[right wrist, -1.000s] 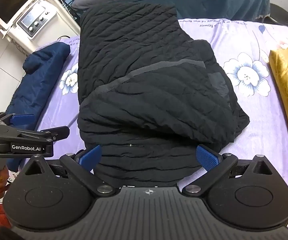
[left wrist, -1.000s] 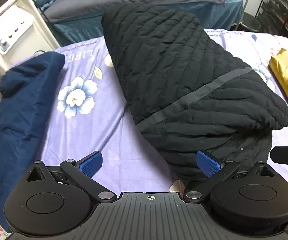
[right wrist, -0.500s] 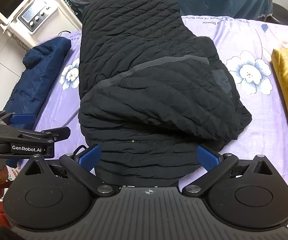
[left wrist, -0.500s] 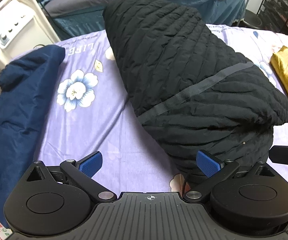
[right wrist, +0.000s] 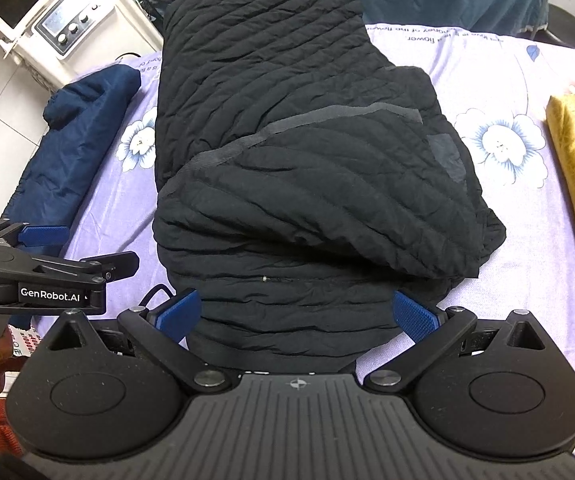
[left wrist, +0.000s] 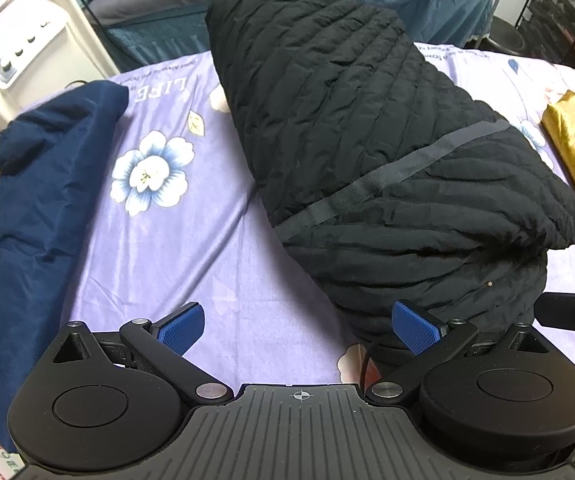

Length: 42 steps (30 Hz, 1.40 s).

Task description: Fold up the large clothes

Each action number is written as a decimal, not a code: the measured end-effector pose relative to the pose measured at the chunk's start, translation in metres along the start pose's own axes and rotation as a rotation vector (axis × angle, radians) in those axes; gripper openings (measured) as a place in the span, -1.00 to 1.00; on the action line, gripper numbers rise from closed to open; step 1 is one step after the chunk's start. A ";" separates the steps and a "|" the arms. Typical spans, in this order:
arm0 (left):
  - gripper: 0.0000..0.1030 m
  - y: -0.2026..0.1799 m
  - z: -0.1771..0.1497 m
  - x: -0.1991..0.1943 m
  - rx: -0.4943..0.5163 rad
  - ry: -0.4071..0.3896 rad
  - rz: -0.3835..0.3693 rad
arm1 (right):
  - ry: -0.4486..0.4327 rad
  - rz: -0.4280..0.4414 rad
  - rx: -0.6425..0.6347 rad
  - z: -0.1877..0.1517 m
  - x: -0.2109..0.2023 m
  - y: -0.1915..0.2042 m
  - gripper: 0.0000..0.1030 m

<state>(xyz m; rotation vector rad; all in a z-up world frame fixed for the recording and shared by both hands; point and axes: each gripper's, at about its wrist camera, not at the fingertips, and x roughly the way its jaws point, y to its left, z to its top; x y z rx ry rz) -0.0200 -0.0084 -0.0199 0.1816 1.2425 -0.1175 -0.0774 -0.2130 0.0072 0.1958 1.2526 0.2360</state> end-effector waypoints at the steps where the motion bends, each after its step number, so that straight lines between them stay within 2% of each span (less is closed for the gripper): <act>1: 1.00 0.000 0.000 0.000 -0.001 0.001 0.000 | 0.001 -0.001 0.000 0.000 0.000 0.000 0.98; 22: 1.00 -0.001 0.003 0.005 -0.005 0.013 -0.001 | 0.011 0.012 0.018 0.003 0.008 -0.005 0.98; 31: 1.00 -0.002 0.003 0.003 -0.015 -0.007 -0.008 | -0.015 0.004 0.009 0.005 0.008 -0.005 0.98; 35: 1.00 0.008 0.004 0.001 -0.052 -0.029 -0.020 | -0.031 0.005 0.026 0.004 0.006 -0.008 0.98; 38: 1.00 0.023 0.006 0.000 -0.081 -0.047 0.014 | -0.049 0.004 0.051 0.005 0.006 -0.013 0.98; 42: 1.00 0.057 0.000 -0.002 -0.175 -0.068 0.026 | -0.086 0.004 0.080 0.010 0.005 -0.023 0.98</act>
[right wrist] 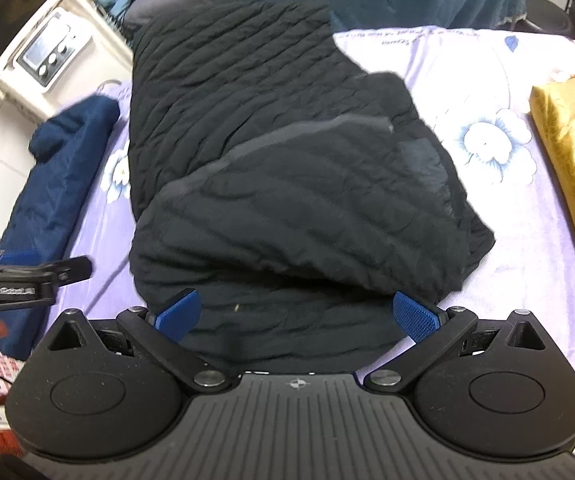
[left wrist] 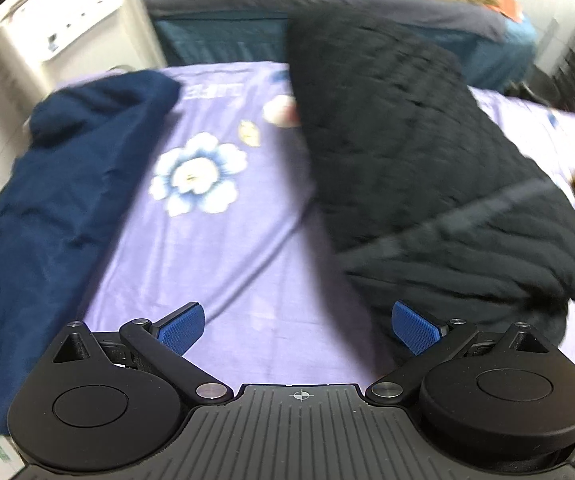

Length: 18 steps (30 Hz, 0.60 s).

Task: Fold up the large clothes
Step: 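Grasp the black jacket with the right gripper while the left gripper approaches it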

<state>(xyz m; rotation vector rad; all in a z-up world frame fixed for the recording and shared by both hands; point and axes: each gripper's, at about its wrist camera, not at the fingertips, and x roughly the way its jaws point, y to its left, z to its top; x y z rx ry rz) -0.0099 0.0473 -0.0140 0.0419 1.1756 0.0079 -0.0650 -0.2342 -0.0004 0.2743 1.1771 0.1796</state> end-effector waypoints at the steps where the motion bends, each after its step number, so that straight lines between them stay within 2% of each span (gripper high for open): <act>1: 1.00 0.011 -0.002 0.000 -0.033 -0.001 0.007 | -0.021 0.000 0.003 0.002 -0.001 -0.003 0.98; 5: 1.00 0.038 -0.014 -0.001 -0.118 0.008 0.035 | -0.150 -0.020 0.006 0.023 -0.003 -0.020 0.98; 8: 1.00 0.050 -0.030 -0.002 -0.162 0.027 0.041 | -0.202 -0.010 0.027 0.047 0.009 -0.036 0.98; 13: 1.00 0.055 -0.056 -0.007 -0.214 0.055 0.043 | -0.123 0.090 0.130 0.093 0.066 -0.059 0.98; 15: 1.00 0.058 -0.066 -0.010 -0.231 0.064 0.047 | -0.084 0.143 0.181 0.101 0.086 -0.058 0.88; 16: 1.00 0.058 -0.071 -0.012 -0.239 0.069 0.051 | -0.053 0.177 0.207 0.105 0.098 -0.054 0.58; 17: 1.00 0.060 -0.075 -0.013 -0.249 0.071 0.055 | -0.036 0.215 0.210 0.106 0.104 -0.046 -0.03; 18: 1.00 0.062 -0.079 -0.015 -0.259 0.076 0.062 | -0.023 0.257 0.196 0.108 0.108 -0.036 -0.43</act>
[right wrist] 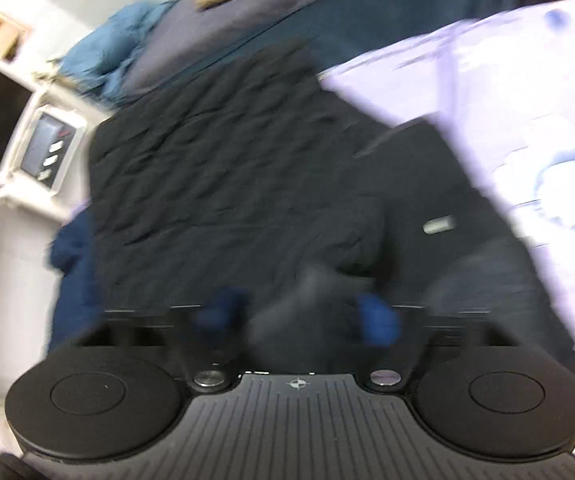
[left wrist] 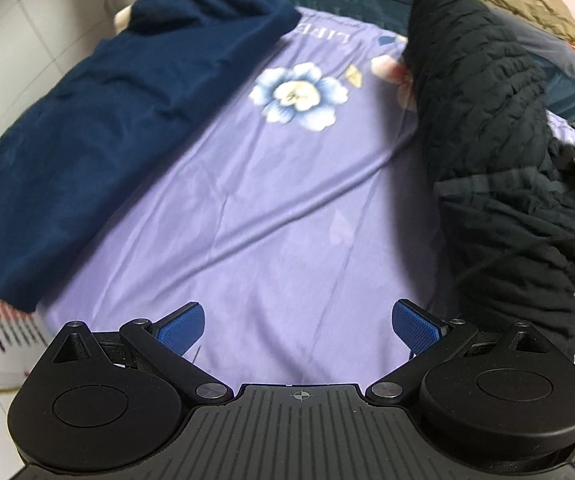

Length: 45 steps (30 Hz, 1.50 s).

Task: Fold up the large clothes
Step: 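Grasp the black jacket with the right gripper while the left gripper approaches it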

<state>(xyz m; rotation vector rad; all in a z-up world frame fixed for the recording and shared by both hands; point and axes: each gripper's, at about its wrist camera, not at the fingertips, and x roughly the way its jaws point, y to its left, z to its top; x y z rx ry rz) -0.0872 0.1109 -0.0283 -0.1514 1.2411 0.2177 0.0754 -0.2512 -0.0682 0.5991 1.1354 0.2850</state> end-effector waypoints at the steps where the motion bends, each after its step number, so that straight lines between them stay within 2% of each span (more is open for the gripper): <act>1: 1.00 0.004 -0.003 -0.001 -0.014 0.003 0.007 | 0.035 0.039 -0.033 -0.004 0.009 0.015 -0.71; 4: 1.00 0.016 -0.004 -0.007 -0.050 -0.019 0.027 | 0.061 0.103 -0.200 -0.025 0.016 0.071 -0.75; 5: 1.00 0.021 -0.002 -0.014 -0.066 -0.042 0.037 | 0.075 0.149 -0.256 -0.035 0.015 0.094 -0.76; 7: 1.00 0.035 0.005 -0.029 -0.105 -0.101 0.068 | 0.131 0.292 -0.356 -0.059 0.012 0.137 -0.77; 9: 1.00 0.055 0.016 -0.051 -0.159 -0.181 0.110 | 0.237 0.449 -0.491 -0.097 0.002 0.185 -0.77; 10: 1.00 0.068 0.023 -0.065 -0.202 -0.233 0.135 | 0.300 0.493 -0.580 -0.121 0.000 0.207 -0.76; 13: 1.00 0.098 0.039 -0.094 -0.299 -0.321 0.158 | 0.405 0.438 -0.876 -0.202 0.006 0.244 -0.75; 14: 1.00 0.104 0.044 -0.099 -0.315 -0.332 0.152 | 0.496 0.455 -0.905 -0.219 0.015 0.244 -0.75; 16: 1.00 0.105 0.053 -0.101 -0.302 -0.339 0.137 | 0.699 0.490 -0.868 -0.247 0.034 0.238 -0.75; 17: 1.00 0.100 0.057 -0.098 -0.279 -0.326 0.133 | 0.772 0.490 -0.862 -0.261 0.042 0.234 -0.75; 18: 1.00 0.091 0.061 -0.092 -0.247 -0.303 0.128 | 0.802 0.467 -0.881 -0.273 0.046 0.233 -0.75; 19: 1.00 0.081 0.061 -0.085 -0.218 -0.285 0.119 | 0.795 0.408 -0.899 -0.282 0.052 0.232 -0.70; 21: 1.00 0.060 0.056 -0.071 -0.162 -0.254 0.083 | 0.747 0.363 -0.871 -0.280 0.054 0.231 -0.60; 22: 1.00 0.050 0.055 -0.061 -0.141 -0.227 0.062 | 0.701 0.369 -0.842 -0.274 0.048 0.235 -0.38; 23: 1.00 0.042 0.050 -0.054 -0.130 -0.205 0.050 | 0.655 0.380 -0.818 -0.267 0.041 0.237 0.10; 25: 1.00 0.033 0.043 -0.039 -0.121 -0.168 0.016 | 0.554 0.404 -0.788 -0.251 0.021 0.241 0.62; 29: 1.00 0.040 0.045 -0.019 -0.137 -0.126 -0.012 | 0.414 0.466 -0.728 -0.201 0.002 0.227 0.67; 31: 1.00 0.049 0.055 -0.014 -0.152 -0.131 -0.006 | 0.324 0.476 -0.662 -0.171 -0.019 0.203 0.76; 33: 1.00 0.055 0.069 -0.010 -0.158 -0.142 -0.006 | 0.232 0.450 -0.589 -0.146 -0.031 0.182 0.77; 37: 1.00 0.059 0.105 0.002 -0.113 -0.190 0.009 | 0.049 0.298 -0.391 -0.097 -0.062 0.118 0.76; 39: 1.00 0.058 0.124 0.013 -0.075 -0.205 0.023 | -0.051 0.210 -0.243 -0.086 -0.063 0.086 0.74; 41: 1.00 0.059 0.143 0.030 -0.050 -0.205 0.005 | -0.125 0.111 -0.108 -0.079 -0.063 0.053 0.66; 43: 1.00 0.061 0.163 0.054 -0.022 -0.188 -0.037 | -0.179 -0.005 -0.042 -0.075 -0.076 0.016 0.55; 45: 1.00 0.059 0.181 0.080 0.010 -0.154 -0.081 | -0.175 -0.102 0.001 -0.085 -0.073 -0.008 0.53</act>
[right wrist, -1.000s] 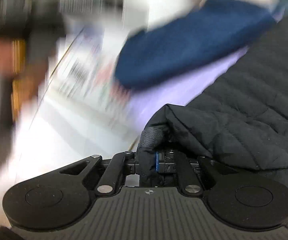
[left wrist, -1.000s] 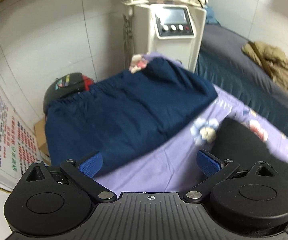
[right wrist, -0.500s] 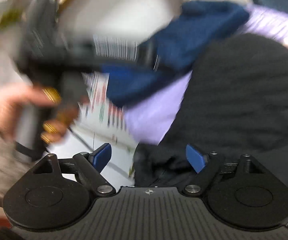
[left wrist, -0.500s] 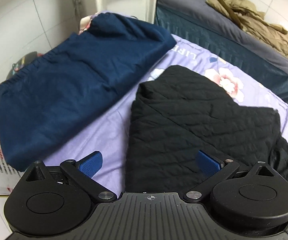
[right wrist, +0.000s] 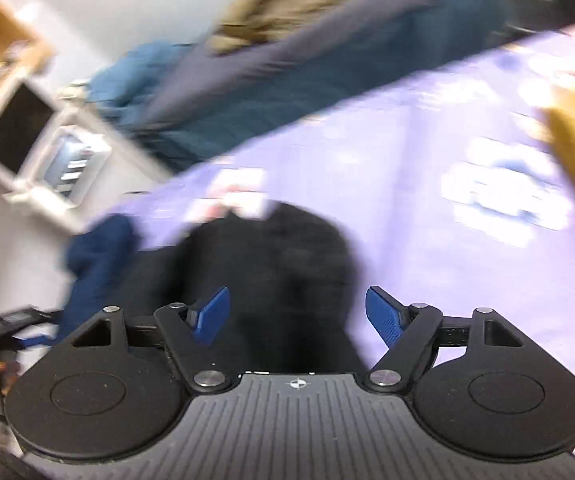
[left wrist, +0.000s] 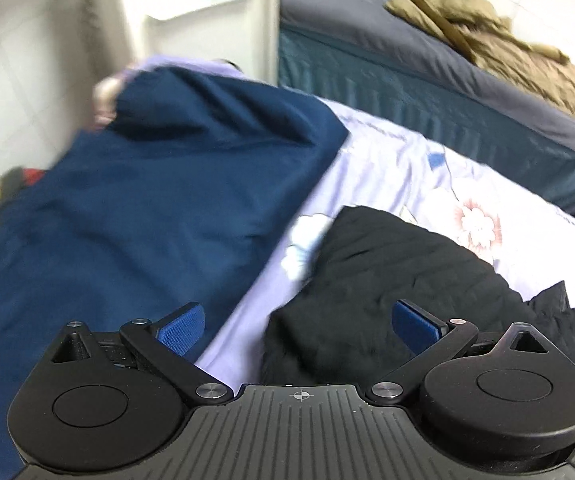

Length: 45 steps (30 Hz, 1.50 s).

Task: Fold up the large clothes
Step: 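Grasp the black jacket with the right gripper while the left gripper approaches it, then grasp the jacket with the left gripper and lift it with both grippers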

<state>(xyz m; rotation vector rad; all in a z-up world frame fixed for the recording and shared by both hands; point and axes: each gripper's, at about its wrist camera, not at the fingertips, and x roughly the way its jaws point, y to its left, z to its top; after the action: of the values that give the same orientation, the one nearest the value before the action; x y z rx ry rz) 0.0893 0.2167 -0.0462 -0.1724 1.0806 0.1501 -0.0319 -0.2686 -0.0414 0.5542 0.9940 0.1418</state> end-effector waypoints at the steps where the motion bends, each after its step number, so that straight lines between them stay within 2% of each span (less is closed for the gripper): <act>1: 1.00 -0.001 0.006 0.015 0.019 0.019 -0.016 | 0.018 -0.032 0.009 -0.005 0.004 -0.009 0.48; 3: 1.00 -0.005 0.015 0.042 0.059 0.060 -0.050 | 0.080 -0.096 0.015 -0.024 0.015 -0.025 0.48; 6: 1.00 -0.016 0.022 0.082 0.112 0.171 -0.115 | 0.170 -0.148 0.026 -0.054 0.029 -0.050 0.34; 8: 1.00 -0.021 0.020 0.102 0.119 0.225 -0.157 | 0.232 -0.159 0.027 -0.068 0.038 -0.060 0.19; 10: 1.00 -0.020 0.017 0.119 0.063 0.285 -0.231 | 0.271 -0.131 0.036 -0.085 0.060 -0.064 0.18; 12: 1.00 -0.018 0.014 0.126 0.010 0.302 -0.270 | 0.316 -0.073 0.050 -0.091 0.079 -0.058 0.19; 14: 1.00 -0.020 0.010 0.124 0.014 0.287 -0.271 | 0.269 -0.094 0.032 -0.095 0.086 -0.051 0.18; 15: 1.00 -0.022 0.007 0.120 0.033 0.279 -0.276 | 0.266 -0.096 0.036 -0.093 0.086 -0.050 0.07; 16: 1.00 -0.026 0.004 0.114 0.062 0.267 -0.291 | 0.275 -0.086 0.043 -0.091 0.086 -0.049 -0.45; 17: 1.00 -0.031 0.001 0.106 0.098 0.250 -0.300 | 0.302 -0.025 0.054 -0.088 0.086 -0.048 -0.79; 18: 1.00 -0.034 0.000 0.100 0.124 0.238 -0.302 | 0.304 0.006 0.053 -0.086 0.085 -0.045 -0.80; 21: 1.00 -0.036 -0.005 0.078 0.146 0.203 -0.311 | 0.288 0.014 0.011 -0.083 0.073 -0.035 -0.84; 23: 0.86 -0.030 -0.007 0.060 0.119 0.173 -0.333 | 0.246 0.036 0.057 -0.079 0.061 -0.034 -0.87; 26: 0.55 -0.024 -0.006 0.032 0.071 0.126 -0.416 | 0.174 0.081 0.104 -0.066 0.038 -0.027 -0.89; 28: 0.33 -0.026 -0.006 0.010 0.059 0.091 -0.470 | 0.120 0.105 0.072 -0.055 0.021 -0.014 -0.89; 33: 0.00 -0.045 0.007 -0.051 0.056 -0.036 -0.579 | -0.049 0.199 -0.045 0.002 -0.027 0.021 -0.90; 38: -0.23 -0.064 0.029 -0.131 0.064 -0.256 -0.706 | -0.269 0.269 -0.152 0.060 -0.085 0.043 -0.90; 40: -0.53 -0.059 0.036 -0.162 0.053 -0.373 -0.798 | -0.369 0.286 -0.186 0.081 -0.121 0.036 -0.90; 41: -0.52 -0.058 0.035 -0.174 0.050 -0.417 -0.831 | -0.425 0.302 -0.212 0.085 -0.138 0.034 -0.89; 42: -0.52 -0.055 0.035 -0.184 0.043 -0.443 -0.828 | -0.473 0.315 -0.242 0.087 -0.150 0.031 -0.90; 43: -0.51 -0.053 0.034 -0.189 0.028 -0.451 -0.805 | -0.524 0.318 -0.274 0.089 -0.169 0.029 -0.90; 45: -0.50 -0.049 0.027 -0.190 0.012 -0.430 -0.801 | -0.567 0.346 -0.284 0.092 -0.194 0.023 -0.89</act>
<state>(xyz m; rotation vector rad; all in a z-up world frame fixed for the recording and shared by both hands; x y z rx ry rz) 0.0350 0.1676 0.1375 -0.5222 0.5243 -0.5200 -0.0597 -0.3534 0.1552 0.4623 0.3124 0.4034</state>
